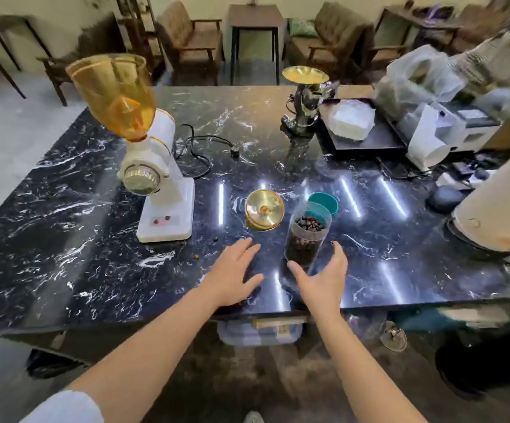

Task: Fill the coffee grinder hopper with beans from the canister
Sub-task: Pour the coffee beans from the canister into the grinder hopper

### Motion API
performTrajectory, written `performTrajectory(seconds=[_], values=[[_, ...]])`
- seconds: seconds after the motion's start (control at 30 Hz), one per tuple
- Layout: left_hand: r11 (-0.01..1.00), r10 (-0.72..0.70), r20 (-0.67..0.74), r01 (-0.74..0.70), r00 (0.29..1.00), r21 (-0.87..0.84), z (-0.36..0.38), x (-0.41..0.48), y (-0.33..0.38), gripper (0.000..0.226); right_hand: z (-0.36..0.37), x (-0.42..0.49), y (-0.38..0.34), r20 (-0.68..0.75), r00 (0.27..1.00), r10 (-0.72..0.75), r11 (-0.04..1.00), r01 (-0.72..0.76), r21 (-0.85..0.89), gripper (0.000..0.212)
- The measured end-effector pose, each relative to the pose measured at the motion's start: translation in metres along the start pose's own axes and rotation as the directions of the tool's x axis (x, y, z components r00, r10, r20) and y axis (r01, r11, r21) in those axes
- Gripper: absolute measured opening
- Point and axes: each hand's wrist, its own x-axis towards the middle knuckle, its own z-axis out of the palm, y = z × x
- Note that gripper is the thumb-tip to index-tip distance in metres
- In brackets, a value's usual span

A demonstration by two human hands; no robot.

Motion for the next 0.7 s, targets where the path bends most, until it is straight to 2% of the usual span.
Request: performTrajectory(seconds=[0.07,0.13,0.17,0.23,0.37,0.43,0.5,0.53,0.57,0.6,0.63,0.67,0.7], values=[[0.988,-0.012,0.004,0.011,1.0,0.152,0.012,0.002,-0.002,0.078,0.006,0.004,-0.003,0.07,0.997,0.011,0.988,-0.022,0.154,0.113],[0.96,-0.039,-0.002,0.038,0.999,0.278,0.021,-0.001,-0.006,0.081,0.013,0.01,-0.007,0.091,0.996,0.009,0.964,-0.032,0.263,0.116],[0.962,-0.038,-0.023,0.043,0.999,0.269,0.023,0.0,-0.007,0.081,0.015,0.015,-0.008,0.079,0.997,0.014,0.952,-0.037,0.303,0.116],[0.96,0.011,-0.091,0.015,0.996,0.28,0.024,-0.001,-0.004,0.079,0.016,0.024,-0.008,0.065,0.998,0.012,0.941,-0.033,0.338,0.11],[0.958,-0.02,-0.065,0.038,0.998,0.284,0.016,-0.003,-0.001,0.071,0.024,0.03,-0.02,0.055,0.998,-0.022,0.946,0.003,0.325,0.084],[0.962,-0.01,-0.03,0.018,0.999,0.272,0.007,-0.01,0.005,0.067,0.031,0.03,-0.033,0.055,0.998,-0.035,0.943,0.014,0.332,0.08],[0.938,0.151,-0.013,-0.139,0.988,0.318,0.007,-0.021,-0.004,0.059,0.039,0.03,-0.05,0.072,0.995,-0.075,0.933,0.044,0.356,0.081],[0.932,0.18,0.089,-0.199,0.98,0.303,0.004,-0.029,-0.015,0.055,0.042,0.029,-0.063,0.085,0.991,-0.102,0.925,0.063,0.375,0.08],[0.858,0.32,0.046,-0.31,0.946,0.41,0.003,-0.036,-0.048,0.049,0.047,0.03,-0.076,0.093,0.988,-0.127,0.915,0.08,0.395,0.078],[0.916,0.296,0.037,-0.294,0.955,0.271,0.015,-0.043,-0.081,0.043,0.052,0.031,-0.089,0.1,0.984,-0.15,0.908,0.097,0.408,0.075],[0.96,0.273,0.046,-0.269,0.961,-0.076,0.009,-0.044,-0.105,0.041,0.057,0.031,-0.105,0.103,0.979,-0.177,0.9,0.118,0.419,0.071],[0.922,0.36,-0.031,-0.36,0.932,-0.144,-0.011,-0.056,-0.131,0.034,0.061,0.032,-0.12,0.099,0.974,-0.203,0.894,0.144,0.424,0.067],[0.935,0.354,-0.167,-0.35,0.92,0.054,-0.038,-0.062,-0.138,0.025,0.066,0.032,-0.137,0.09,0.968,-0.234,0.886,0.174,0.43,0.066]])
